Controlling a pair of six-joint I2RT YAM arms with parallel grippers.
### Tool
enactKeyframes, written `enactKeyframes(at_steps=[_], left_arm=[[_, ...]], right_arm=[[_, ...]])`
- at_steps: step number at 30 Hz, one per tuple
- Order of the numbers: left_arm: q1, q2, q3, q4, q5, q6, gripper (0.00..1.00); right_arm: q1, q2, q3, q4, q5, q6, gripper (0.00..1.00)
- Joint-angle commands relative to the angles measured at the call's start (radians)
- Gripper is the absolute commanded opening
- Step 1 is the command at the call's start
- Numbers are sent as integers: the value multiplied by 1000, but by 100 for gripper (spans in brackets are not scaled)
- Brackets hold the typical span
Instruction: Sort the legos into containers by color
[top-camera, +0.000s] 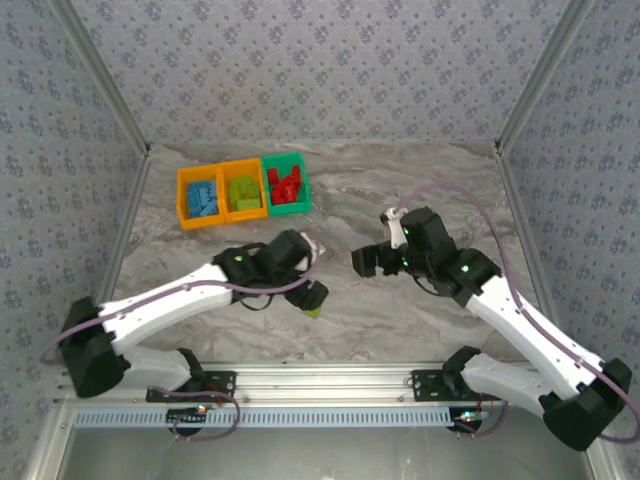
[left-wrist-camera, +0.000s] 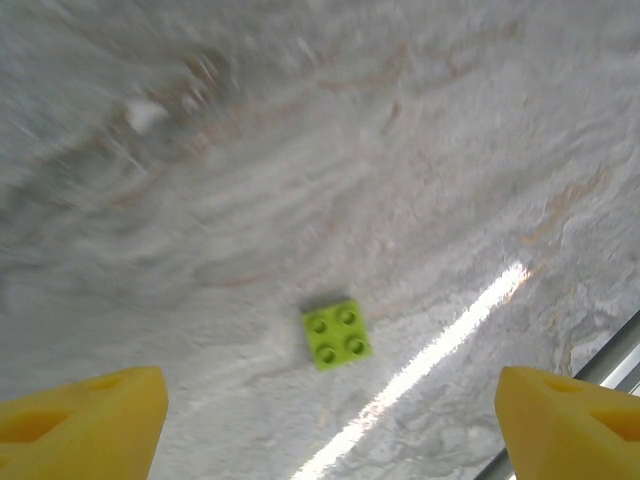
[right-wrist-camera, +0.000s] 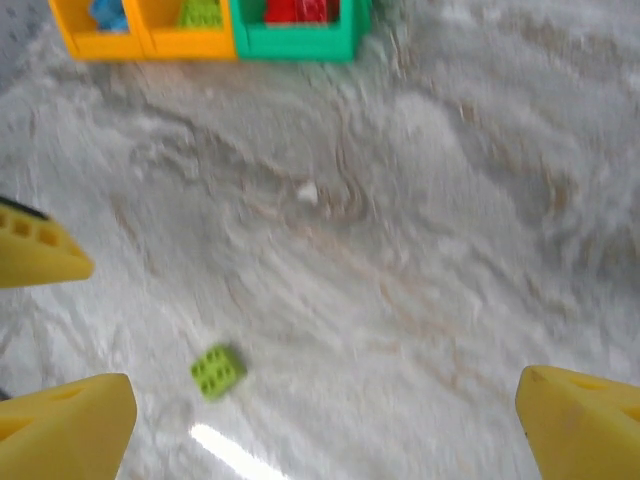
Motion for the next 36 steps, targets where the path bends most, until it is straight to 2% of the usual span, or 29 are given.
enactKeyframes(at_steps=[1, 8, 11, 16, 21, 27, 28, 31, 33, 36], left_arm=[[-30, 98, 21, -10, -1, -147, 84], [-30, 278, 32, 35, 9, -178, 76], [-30, 323, 26, 56, 20, -174, 70], [-30, 364, 4, 105, 49, -171, 47], [-30, 395, -7, 126, 60, -177, 44], [-30, 422, -17, 125, 22, -162, 43], [-30, 426, -20, 126, 18, -160, 41], [-30, 412, -29, 138, 14, -156, 27], [-25, 366, -39, 155, 4, -150, 26], [44, 251, -54, 167, 12, -123, 26]], right_arm=[[-16, -61, -53, -141, -20, 74, 100], [-66, -111, -87, -159, -22, 84, 100], [-79, -112, -90, -160, -26, 84, 100], [-87, -112, -96, -150, -39, 86, 100], [-90, -113, -88, -162, -48, 94, 100], [-91, -114, -80, -161, -57, 101, 100], [-90, -114, -79, -160, -57, 104, 100], [-90, -114, -72, -161, -68, 106, 100], [-91, -115, -67, -157, -92, 101, 100], [-90, -119, -63, -136, -156, 96, 100]])
